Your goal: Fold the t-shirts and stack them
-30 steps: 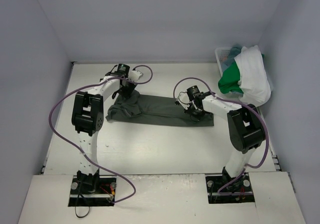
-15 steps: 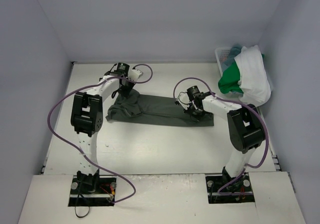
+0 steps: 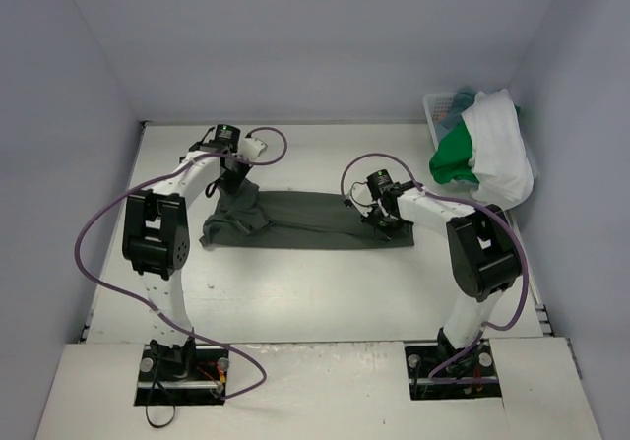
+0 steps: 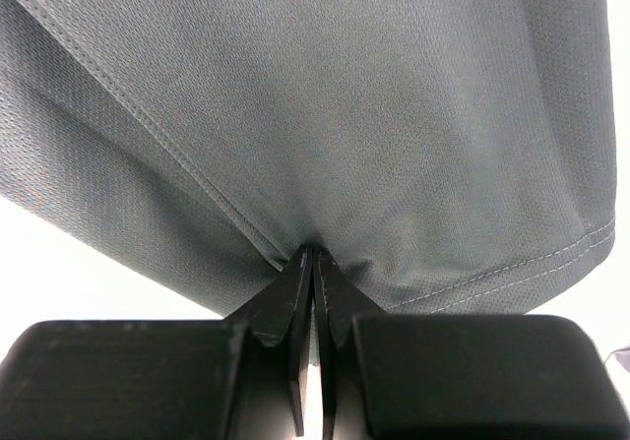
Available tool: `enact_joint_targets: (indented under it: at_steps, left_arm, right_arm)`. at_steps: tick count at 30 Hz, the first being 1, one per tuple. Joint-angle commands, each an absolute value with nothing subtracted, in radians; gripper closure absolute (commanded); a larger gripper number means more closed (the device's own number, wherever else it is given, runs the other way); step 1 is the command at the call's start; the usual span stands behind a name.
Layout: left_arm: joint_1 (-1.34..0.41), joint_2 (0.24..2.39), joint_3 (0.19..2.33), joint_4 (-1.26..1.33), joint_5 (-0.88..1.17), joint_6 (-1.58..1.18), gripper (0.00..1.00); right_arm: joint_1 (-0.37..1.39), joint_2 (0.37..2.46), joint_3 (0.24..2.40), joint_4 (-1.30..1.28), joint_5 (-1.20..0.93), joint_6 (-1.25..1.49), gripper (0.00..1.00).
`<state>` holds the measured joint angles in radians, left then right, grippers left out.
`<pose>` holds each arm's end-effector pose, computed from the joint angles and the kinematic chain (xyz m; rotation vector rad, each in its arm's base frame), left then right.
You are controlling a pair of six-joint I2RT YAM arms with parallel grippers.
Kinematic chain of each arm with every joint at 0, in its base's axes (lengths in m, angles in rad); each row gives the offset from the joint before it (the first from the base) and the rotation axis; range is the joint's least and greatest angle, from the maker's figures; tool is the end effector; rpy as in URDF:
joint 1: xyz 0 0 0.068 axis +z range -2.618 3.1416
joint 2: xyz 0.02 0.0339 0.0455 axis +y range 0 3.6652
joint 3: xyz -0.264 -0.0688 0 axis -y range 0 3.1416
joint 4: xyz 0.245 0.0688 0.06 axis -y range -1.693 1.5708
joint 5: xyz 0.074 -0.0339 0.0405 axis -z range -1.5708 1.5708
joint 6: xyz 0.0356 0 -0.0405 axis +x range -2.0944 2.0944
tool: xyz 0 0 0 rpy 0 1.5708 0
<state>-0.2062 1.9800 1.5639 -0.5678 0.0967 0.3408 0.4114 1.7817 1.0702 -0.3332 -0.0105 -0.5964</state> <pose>0.4241 -0.0922 0.2204 0.7244 2.4442 -0.0713 0.3253 0.1423 0.1623 -1.2665 2.2894 -0.0514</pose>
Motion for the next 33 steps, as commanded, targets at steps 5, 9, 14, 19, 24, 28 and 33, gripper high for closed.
enact_joint_targets:
  at_steps: [5, 9, 14, 19, 24, 28, 33]
  left_arm:
    - [-0.199, 1.850, 1.548, -0.632, 0.064, 0.388, 1.00]
    - [-0.199, 1.836, 1.535, -0.644, 0.072, 0.374, 0.97]
    - [-0.201, 1.836, 1.549, -0.649, 0.058, 0.354, 0.44]
    - [-0.199, 1.861, 1.614, -0.670, 0.061, 0.347, 0.33]
    - [-0.201, 1.868, 1.666, -0.683, 0.184, 0.288, 0.33]
    - [-0.202, 1.893, 1.703, -0.722, 0.287, 0.250, 0.33]
    - [-0.204, 1.976, 1.762, -0.822, 0.374, 0.273, 0.37]
  right_arm:
    - [0.436, 1.744, 1.066, -0.342, -0.012, -0.568, 1.00]
    - [0.439, 1.759, 1.068, -0.336, -0.018, -0.561, 1.00]
    - [0.445, 1.787, 1.072, -0.321, -0.018, -0.561, 1.00]
    - [0.446, 1.807, 1.092, -0.321, -0.015, -0.563, 1.00]
    - [0.448, 1.819, 1.101, -0.318, -0.018, -0.561, 1.00]
    - [0.448, 1.816, 1.089, -0.313, -0.017, -0.564, 1.00]
    - [0.446, 1.806, 1.078, -0.311, -0.012, -0.571, 1.00]
